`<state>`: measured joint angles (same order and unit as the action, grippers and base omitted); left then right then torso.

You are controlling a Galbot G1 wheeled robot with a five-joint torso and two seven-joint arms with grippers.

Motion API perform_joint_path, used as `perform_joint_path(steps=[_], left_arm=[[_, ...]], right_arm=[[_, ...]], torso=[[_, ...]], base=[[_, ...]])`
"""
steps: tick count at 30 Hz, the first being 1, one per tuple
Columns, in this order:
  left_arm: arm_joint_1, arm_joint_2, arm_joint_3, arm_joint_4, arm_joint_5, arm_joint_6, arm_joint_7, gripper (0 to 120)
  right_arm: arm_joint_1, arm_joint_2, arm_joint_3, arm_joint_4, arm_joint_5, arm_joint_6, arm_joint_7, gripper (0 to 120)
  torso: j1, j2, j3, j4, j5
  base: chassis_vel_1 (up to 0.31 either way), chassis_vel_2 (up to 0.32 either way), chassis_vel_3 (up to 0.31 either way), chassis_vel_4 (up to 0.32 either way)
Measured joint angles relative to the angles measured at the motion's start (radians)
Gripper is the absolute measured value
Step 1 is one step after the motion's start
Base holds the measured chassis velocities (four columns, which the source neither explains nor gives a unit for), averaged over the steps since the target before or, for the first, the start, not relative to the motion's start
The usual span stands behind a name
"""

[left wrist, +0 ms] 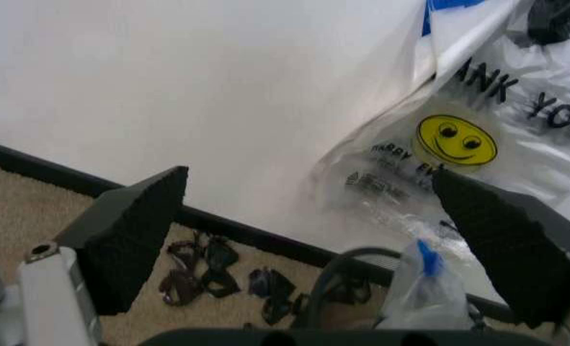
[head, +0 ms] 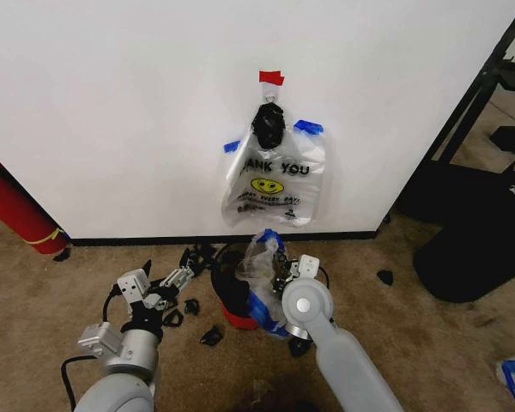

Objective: Pick up the garbage bag from the wall and place it over the trash bin.

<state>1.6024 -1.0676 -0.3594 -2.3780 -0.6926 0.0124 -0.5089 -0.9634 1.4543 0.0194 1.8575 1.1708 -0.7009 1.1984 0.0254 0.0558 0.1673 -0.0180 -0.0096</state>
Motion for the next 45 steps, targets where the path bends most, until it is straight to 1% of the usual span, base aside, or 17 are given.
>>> perform_joint_path(steps=[8, 12, 15, 17, 21, 23, 26, 27, 29, 30, 34, 35, 38, 39, 41, 42, 45], left_arm=[[0.006, -0.002, 0.005, -0.003, 0.001, 0.002, -0.001, 100], [0.007, 0.004, 0.005, -0.007, -0.002, 0.011, -0.002, 100], [0.006, 0.016, 0.008, -0.013, -0.011, 0.025, -0.006, 100], [-0.003, 0.025, 0.014, -0.016, -0.012, 0.034, -0.008, 100], [-0.024, 0.044, 0.026, -0.031, -0.022, 0.057, -0.012, 100], [-0.049, 0.073, 0.036, -0.046, -0.043, 0.083, -0.017, 100], [-0.111, 0.153, 0.062, -0.074, -0.110, 0.128, -0.025, 100], [-0.111, 0.153, 0.062, -0.074, -0.110, 0.128, -0.025, 100], [-0.166, 0.213, 0.079, -0.092, -0.182, 0.163, -0.027, 100], [-0.184, 0.233, 0.085, -0.096, -0.203, 0.170, -0.024, 100], [-0.295, 0.368, 0.128, -0.107, -0.312, 0.216, 0.083, 100], [-0.295, 0.368, 0.128, -0.107, -0.312, 0.216, 0.083, 100], [-0.413, 0.451, 0.168, -0.107, -0.458, 0.275, 0.107, 100], [-0.440, 0.469, 0.172, -0.107, -0.493, 0.293, 0.107, 100], [-0.468, 0.488, 0.176, -0.107, -0.524, 0.328, 0.103, 100], [-0.478, 0.491, 0.178, -0.104, -0.530, 0.342, 0.100, 100], [-0.497, 0.487, 0.190, -0.088, -0.537, 0.362, 0.092, 100]], right_arm=[[-0.019, 0.004, 0.015, 0.029, 0.003, 0.013, -0.001, 0], [-0.030, 0.010, 0.031, 0.048, 0.019, 0.040, -0.018, 0], [-0.062, 0.012, 0.060, 0.088, 0.030, 0.096, -0.091, 0], [-0.095, -0.002, 0.077, 0.117, 0.020, 0.106, -0.144, 0], [-0.128, -0.016, 0.091, 0.166, 0.019, 0.110, -0.162, 0], [-0.148, -0.027, 0.098, 0.203, 0.028, 0.114, -0.164, 0], [-0.178, -0.051, 0.109, 0.261, 0.038, 0.114, -0.163, 0], [-0.178, -0.051, 0.109, 0.261, 0.038, 0.114, -0.163, 0], [-0.196, -0.065, 0.116, 0.296, 0.040, 0.113, -0.163, 0], [-0.202, -0.070, 0.118, 0.305, 0.039, 0.112, -0.163, 0], [-0.227, -0.081, 0.125, 0.329, -0.008, 0.102, -0.172, 0], [-0.227, -0.081, 0.125, 0.329, -0.008, 0.102, -0.172, 0], [-0.236, -0.079, 0.119, 0.327, -0.069, 0.095, -0.195, 0], [-0.229, -0.077, 0.107, 0.318, -0.083, 0.092, -0.201, 0], [-0.210, -0.071, 0.083, 0.297, -0.100, 0.088, -0.213, 0], [-0.198, -0.066, 0.074, 0.287, -0.105, 0.086, -0.217, 0], [-0.179, -0.054, 0.062, 0.269, -0.109, 0.085, -0.221, 0]], torso=[[0.000, 0.000, 0.000, -0.0001, -0.0001], [0.000, 0.000, 0.000, -0.0001, -0.0002], [0.000, 0.000, 0.000, 0.0000, -0.0001], [0.000, 0.000, 0.000, -0.0001, -0.0001], [0.000, 0.000, 0.000, -0.0001, -0.0001], [0.000, 0.000, 0.000, 0.0001, -0.0001], [0.000, 0.000, 0.000, -0.0002, 0.0000], [0.000, 0.000, 0.000, -0.0002, 0.0000], [0.000, 0.000, 0.000, -0.0005, 0.0000], [0.000, 0.000, 0.000, -0.0001, -0.0001], [0.000, 0.000, 0.000, 0.0000, 0.0000], [0.000, 0.000, 0.000, 0.0000, 0.0000], [0.000, 0.000, 0.000, -0.0005, -0.0003], [0.000, 0.000, 0.000, -0.0008, -0.0002], [0.000, 0.000, 0.000, -0.0002, 0.0004], [0.000, 0.000, 0.000, 0.0003, -0.0002], [0.000, 0.000, 0.000, 0.0006, 0.0000]], base=[[0.000, 0.000, 0.000, 0.000], [0.000, 0.000, 0.000, 0.000], [0.000, 0.000, 0.000, 0.000], [0.000, 0.000, 0.000, 0.000], [0.000, 0.000, 0.000, 0.000], [0.000, 0.000, 0.000, 0.000], [0.000, 0.000, 0.000, 0.000], [0.000, 0.000, 0.000, 0.000], [0.000, 0.000, 0.000, 0.000], [0.000, 0.000, 0.000, 0.000], [0.000, 0.000, 0.000, 0.000], [0.000, 0.000, 0.000, 0.000], [0.000, 0.000, 0.000, 0.000], [0.000, 0.000, 0.000, 0.000], [0.000, 0.000, 0.000, 0.000], [0.000, 0.000, 0.000, 0.000], [0.000, 0.000, 0.000, 0.000]])
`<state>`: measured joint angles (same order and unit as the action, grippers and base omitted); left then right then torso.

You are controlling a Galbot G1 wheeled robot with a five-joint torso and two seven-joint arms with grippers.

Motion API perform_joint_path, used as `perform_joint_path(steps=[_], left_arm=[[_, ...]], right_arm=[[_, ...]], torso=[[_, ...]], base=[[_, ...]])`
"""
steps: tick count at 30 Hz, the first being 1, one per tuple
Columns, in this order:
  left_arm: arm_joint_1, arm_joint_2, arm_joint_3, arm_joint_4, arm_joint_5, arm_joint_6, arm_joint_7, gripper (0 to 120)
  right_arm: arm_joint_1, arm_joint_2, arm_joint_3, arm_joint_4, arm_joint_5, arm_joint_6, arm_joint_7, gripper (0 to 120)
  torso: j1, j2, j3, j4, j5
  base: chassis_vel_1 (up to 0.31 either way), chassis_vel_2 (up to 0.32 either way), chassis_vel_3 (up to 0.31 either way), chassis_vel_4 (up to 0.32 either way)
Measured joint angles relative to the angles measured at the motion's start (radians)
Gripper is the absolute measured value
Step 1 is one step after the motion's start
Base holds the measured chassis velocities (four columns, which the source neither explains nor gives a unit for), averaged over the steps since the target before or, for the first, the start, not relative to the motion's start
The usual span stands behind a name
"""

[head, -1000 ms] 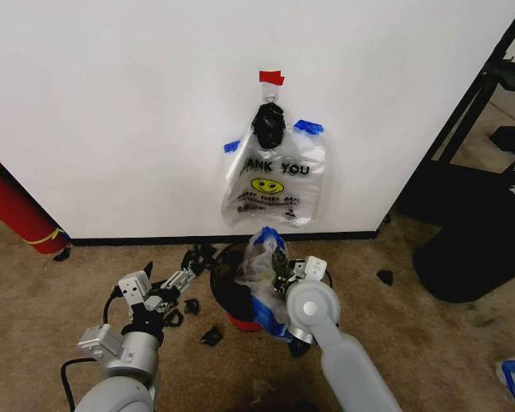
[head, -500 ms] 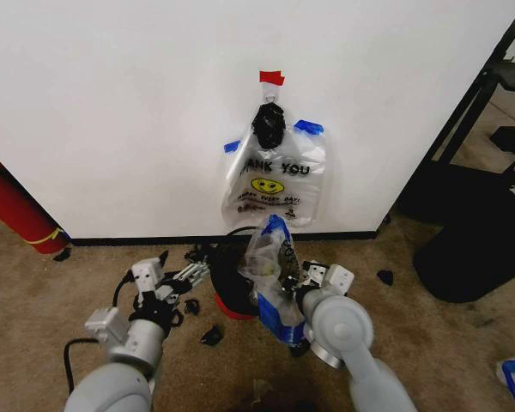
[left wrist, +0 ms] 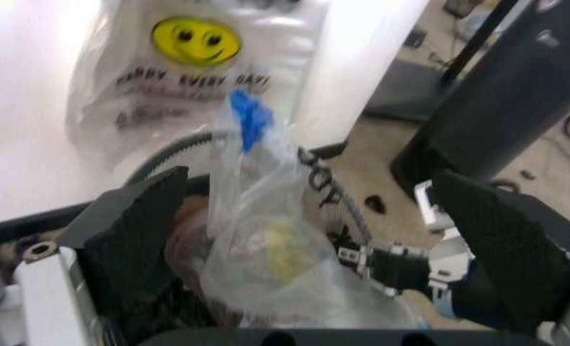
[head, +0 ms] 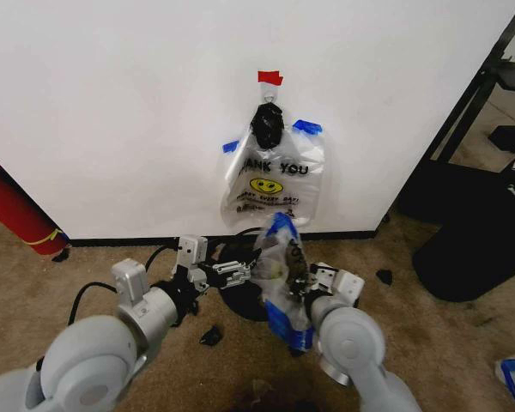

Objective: Pick up the garbage bag from the wall and place it over the trash bin.

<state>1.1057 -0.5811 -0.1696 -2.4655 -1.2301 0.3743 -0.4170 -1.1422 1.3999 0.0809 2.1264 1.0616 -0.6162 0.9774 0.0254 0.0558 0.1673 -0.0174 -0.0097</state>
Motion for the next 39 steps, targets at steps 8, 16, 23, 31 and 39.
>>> perform_joint_path(steps=[8, 16, 23, 31, 39], left_arm=[[-0.129, -0.057, 0.122, 0.075, -0.013, 0.018, -0.033, 100], [-0.256, -0.120, 0.232, 0.157, -0.054, 0.046, -0.085, 98], [-0.281, -0.153, 0.287, 0.212, -0.049, 0.055, -0.129, 95], [-0.299, -0.176, 0.322, 0.258, -0.053, 0.057, -0.143, 89], [-0.312, -0.192, 0.355, 0.287, -0.041, 0.043, -0.165, 63]], right_arm=[[-0.009, 0.003, -0.004, 0.003, -0.024, -0.002, -0.013, 0], [-0.035, 0.002, 0.002, 0.012, -0.046, -0.004, -0.022, 0], [-0.053, -0.002, 0.010, 0.021, -0.055, -0.003, -0.029, 0], [-0.056, -0.008, 0.016, 0.022, -0.063, 0.002, -0.032, 0], [-0.066, -0.006, 0.015, 0.034, -0.070, 0.006, -0.038, 0]], torso=[[0.000, 0.000, 0.000, -0.0007, -0.0001], [0.000, 0.000, 0.000, -0.0007, 0.0001], [0.000, 0.000, 0.000, -0.0006, 0.0000], [0.000, 0.000, 0.000, -0.0006, 0.0000], [0.000, 0.000, 0.000, -0.0006, 0.0000]], base=[[0.000, 0.000, 0.000, 0.000], [0.000, 0.000, 0.000, 0.000], [0.000, 0.000, 0.000, 0.000], [0.000, 0.000, 0.000, 0.000], [0.000, 0.000, 0.000, 0.000]])
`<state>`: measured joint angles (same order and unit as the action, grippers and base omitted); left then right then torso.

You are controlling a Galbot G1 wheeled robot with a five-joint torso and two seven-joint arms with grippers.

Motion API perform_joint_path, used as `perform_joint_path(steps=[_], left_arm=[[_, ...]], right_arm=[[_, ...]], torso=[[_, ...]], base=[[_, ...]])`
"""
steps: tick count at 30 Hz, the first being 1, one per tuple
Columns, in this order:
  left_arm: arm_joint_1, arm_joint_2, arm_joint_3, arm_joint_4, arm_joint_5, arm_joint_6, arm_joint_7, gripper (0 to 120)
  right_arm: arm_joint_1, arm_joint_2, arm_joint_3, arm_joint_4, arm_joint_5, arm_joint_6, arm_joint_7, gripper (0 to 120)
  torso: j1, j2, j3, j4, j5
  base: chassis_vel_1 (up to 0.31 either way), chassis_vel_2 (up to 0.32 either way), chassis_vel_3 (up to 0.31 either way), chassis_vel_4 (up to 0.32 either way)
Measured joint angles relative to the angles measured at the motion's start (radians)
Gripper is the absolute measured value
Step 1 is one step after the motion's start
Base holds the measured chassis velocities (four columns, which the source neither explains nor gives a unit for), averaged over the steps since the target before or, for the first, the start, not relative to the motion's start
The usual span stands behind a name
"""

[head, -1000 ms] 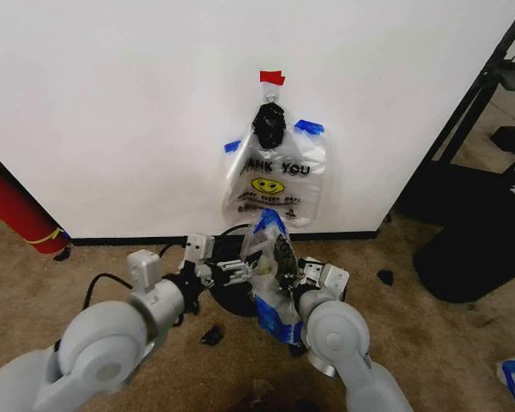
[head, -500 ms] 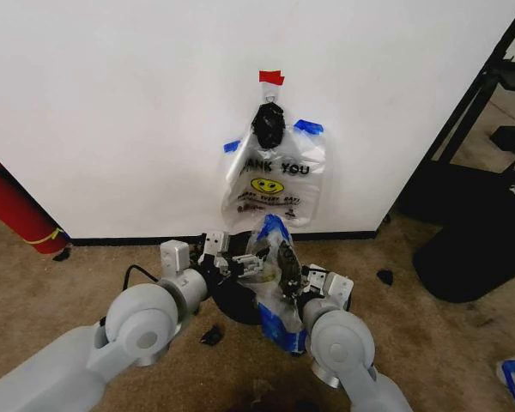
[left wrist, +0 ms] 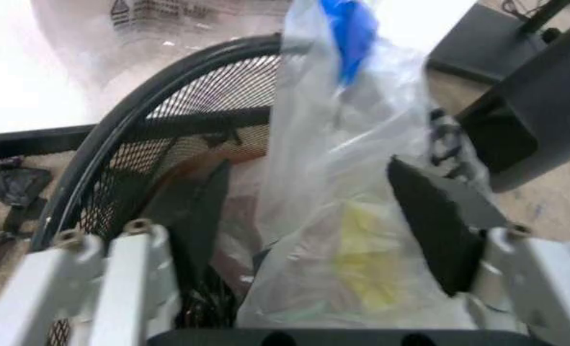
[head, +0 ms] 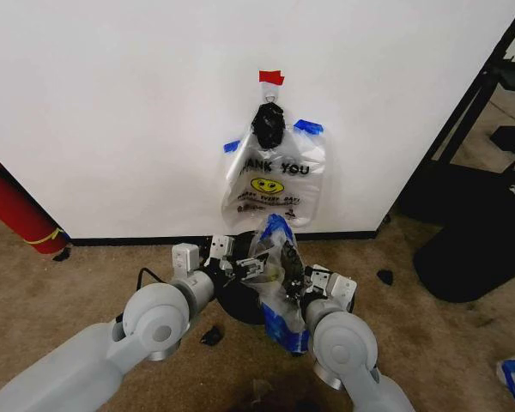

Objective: Pick up the garbage bag from the wall and place it over the trash bin.

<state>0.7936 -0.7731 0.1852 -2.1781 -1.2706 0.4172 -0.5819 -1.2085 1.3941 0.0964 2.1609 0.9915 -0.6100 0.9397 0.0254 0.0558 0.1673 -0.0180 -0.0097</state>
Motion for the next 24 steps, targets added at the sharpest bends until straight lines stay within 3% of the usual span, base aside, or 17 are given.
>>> perform_joint_path(steps=[4, 7, 13, 15, 18, 24], left_arm=[[-0.007, -0.006, 0.007, 0.013, 0.003, -0.005, -0.009, 53], [-0.009, -0.015, 0.012, 0.021, 0.004, -0.014, -0.018, 36], [-0.007, -0.016, 0.021, 0.021, 0.007, -0.022, -0.021, 16], [-0.009, -0.017, 0.023, 0.022, 0.007, -0.024, -0.021, 15], [-0.017, -0.017, 0.028, 0.027, 0.007, -0.035, -0.021, 0], [-0.019, -0.014, 0.021, 0.018, 0.007, -0.042, -0.017, 0]], right_arm=[[-0.005, 0.002, 0.000, 0.003, -0.003, 0.000, -0.004, 0], [-0.017, -0.003, 0.001, 0.007, -0.008, 0.000, -0.009, 0], [-0.019, -0.006, 0.002, 0.011, -0.011, 0.000, -0.012, 0], [-0.020, -0.006, 0.002, 0.011, -0.011, 0.000, -0.012, 0], [-0.024, -0.002, 0.002, 0.011, -0.012, 0.000, -0.012, 0], [-0.027, -0.003, 0.001, 0.011, -0.013, 0.000, -0.014, 0]], torso=[[0.000, 0.000, 0.000, 0.0000, 0.0000], [0.000, 0.000, 0.000, -0.0001, 0.0000], [0.000, 0.000, 0.000, 0.0000, 0.0000], [0.000, 0.000, 0.000, 0.0000, 0.0000], [0.000, 0.000, 0.000, -0.0001, 0.0000], [0.000, 0.000, 0.000, -0.0001, -0.0002]], base=[[0.000, 0.000, 0.000, 0.000], [0.000, 0.000, 0.000, 0.000], [0.000, 0.000, 0.000, 0.000], [0.000, 0.000, 0.000, 0.000], [0.000, 0.000, 0.000, 0.000], [0.000, 0.000, 0.000, 0.000]])
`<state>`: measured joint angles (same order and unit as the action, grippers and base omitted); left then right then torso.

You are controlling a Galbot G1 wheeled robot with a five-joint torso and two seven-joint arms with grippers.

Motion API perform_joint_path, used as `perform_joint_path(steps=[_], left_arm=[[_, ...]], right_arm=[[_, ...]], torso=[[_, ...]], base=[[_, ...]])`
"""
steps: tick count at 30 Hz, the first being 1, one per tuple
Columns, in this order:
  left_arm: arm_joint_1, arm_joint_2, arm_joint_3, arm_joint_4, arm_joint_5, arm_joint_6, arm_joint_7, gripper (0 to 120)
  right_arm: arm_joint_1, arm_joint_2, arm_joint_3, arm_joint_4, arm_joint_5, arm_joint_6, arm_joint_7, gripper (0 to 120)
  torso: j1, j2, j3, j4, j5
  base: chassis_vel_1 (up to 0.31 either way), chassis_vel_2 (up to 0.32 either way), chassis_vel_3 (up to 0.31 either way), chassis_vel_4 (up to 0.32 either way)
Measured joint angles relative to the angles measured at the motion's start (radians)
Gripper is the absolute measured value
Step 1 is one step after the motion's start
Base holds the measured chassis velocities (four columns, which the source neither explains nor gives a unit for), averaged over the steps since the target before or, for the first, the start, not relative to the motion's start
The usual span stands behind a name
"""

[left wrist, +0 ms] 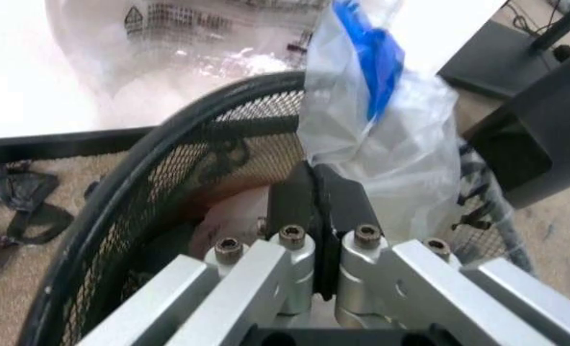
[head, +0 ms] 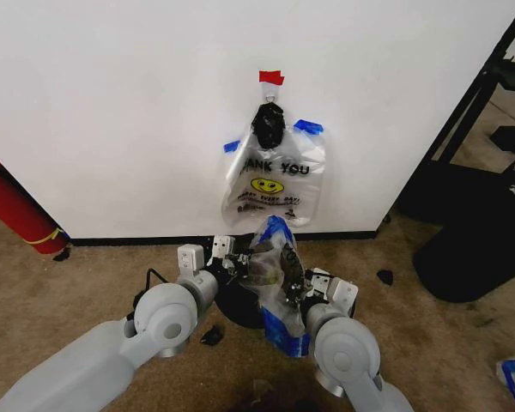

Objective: Pick up the garbage bag from the wall and place it over the trash bin.

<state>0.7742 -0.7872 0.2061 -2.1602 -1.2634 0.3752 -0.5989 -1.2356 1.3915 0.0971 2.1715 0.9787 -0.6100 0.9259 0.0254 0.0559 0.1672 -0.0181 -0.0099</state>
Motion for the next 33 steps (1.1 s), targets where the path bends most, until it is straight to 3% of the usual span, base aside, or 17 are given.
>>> perform_joint_path(steps=[13, 18, 33], left_arm=[[0.032, 0.054, -0.126, -0.060, -0.064, 0.021, -0.001, 0], [0.033, 0.105, -0.173, -0.069, -0.111, 0.039, 0.002, 0], [0.039, 0.147, -0.237, -0.006, -0.226, 0.082, 0.002, 0]], right_arm=[[0.001, -0.003, 0.010, -0.020, 0.000, 0.004, -0.010, 0], [-0.008, -0.007, 0.009, -0.012, 0.000, 0.004, -0.022, 0], [-0.054, -0.025, 0.013, 0.012, -0.037, 0.050, -0.115, 0]], torso=[[0.000, 0.000, 0.000, 0.0001, 0.0001], [0.000, 0.000, 0.000, 0.0000, 0.0001], [0.000, 0.000, 0.000, 0.0001, 0.0001]], base=[[0.000, 0.000, 0.000, 0.000], [0.000, 0.000, 0.000, 0.000], [0.000, 0.000, 0.000, 0.000]])
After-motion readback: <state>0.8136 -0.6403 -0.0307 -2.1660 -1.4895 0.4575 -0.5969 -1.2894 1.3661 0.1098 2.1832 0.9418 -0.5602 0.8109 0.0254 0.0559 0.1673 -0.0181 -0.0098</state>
